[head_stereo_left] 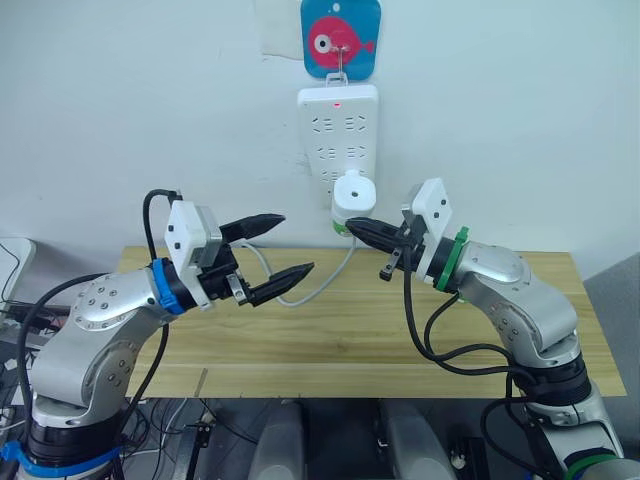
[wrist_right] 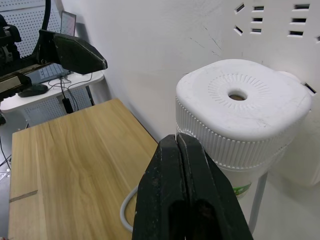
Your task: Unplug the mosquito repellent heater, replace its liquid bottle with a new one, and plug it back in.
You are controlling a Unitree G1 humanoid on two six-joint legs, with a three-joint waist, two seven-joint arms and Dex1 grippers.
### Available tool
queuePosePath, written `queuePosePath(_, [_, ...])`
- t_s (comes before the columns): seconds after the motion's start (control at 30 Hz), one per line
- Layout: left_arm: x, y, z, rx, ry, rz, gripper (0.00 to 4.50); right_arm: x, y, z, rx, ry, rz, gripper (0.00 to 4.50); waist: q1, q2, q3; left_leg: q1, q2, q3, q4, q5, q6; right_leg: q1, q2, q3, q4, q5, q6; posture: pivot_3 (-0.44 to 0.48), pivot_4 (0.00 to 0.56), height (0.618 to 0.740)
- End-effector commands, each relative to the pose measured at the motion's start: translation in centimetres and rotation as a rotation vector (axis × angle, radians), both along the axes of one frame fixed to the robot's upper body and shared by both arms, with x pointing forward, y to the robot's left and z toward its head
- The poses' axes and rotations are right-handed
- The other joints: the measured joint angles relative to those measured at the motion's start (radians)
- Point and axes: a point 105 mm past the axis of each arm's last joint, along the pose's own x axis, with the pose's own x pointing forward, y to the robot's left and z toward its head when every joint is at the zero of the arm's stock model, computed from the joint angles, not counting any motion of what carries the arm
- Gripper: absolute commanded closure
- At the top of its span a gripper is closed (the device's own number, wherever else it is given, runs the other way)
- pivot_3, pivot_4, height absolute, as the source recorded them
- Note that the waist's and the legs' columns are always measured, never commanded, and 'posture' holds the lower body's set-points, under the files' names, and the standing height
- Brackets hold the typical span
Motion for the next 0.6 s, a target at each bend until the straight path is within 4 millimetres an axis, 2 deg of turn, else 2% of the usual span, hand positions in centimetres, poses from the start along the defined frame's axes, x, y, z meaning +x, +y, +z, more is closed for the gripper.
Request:
queuePosePath(0.03, [-0.2,-0.1,0.5,-0.001,-0.029,-0.010,0.00,1.3,-1.7,1.1,0.012,-0.062,-0.119,4.47,0.000,0.000,0.000,0.000,0.000,0.000,0.000,0.000,0.000,0.000,0.000,0.000,0.000,0.000,0.000,0.009,0.273,0.740])
queuePosePath(0.27, [-0.1,-0.1,0.4,-0.004,-0.027,-0.012,0.00,2.8,-3.3,1.1,-0.001,-0.074,-0.241,4.47,0.002,0.000,0.000,0.002,-0.001,0.000,0.000,0.000,0.000,0.002,0.000,0.000,0.000,0.000,0.000,0.003,0.270,0.740])
queuePosePath(0.53, [-0.1,-0.2,0.3,-0.005,-0.025,-0.016,0.00,2.9,-3.6,2.0,0.055,-0.079,-0.269,4.47,0.002,0.000,0.000,0.003,-0.001,-0.002,0.000,0.000,0.000,0.006,0.000,-0.002,-0.002,0.000,0.000,0.000,0.269,0.740])
queuePosePath(0.6, [0.0,-0.2,0.3,-0.004,-0.025,-0.017,0.00,2.3,-3.1,1.8,0.064,-0.057,-0.221,4.47,0.002,0.000,0.000,0.003,0.000,-0.002,0.000,0.000,0.000,0.006,0.000,-0.002,-0.002,0.000,0.000,0.000,0.269,0.740])
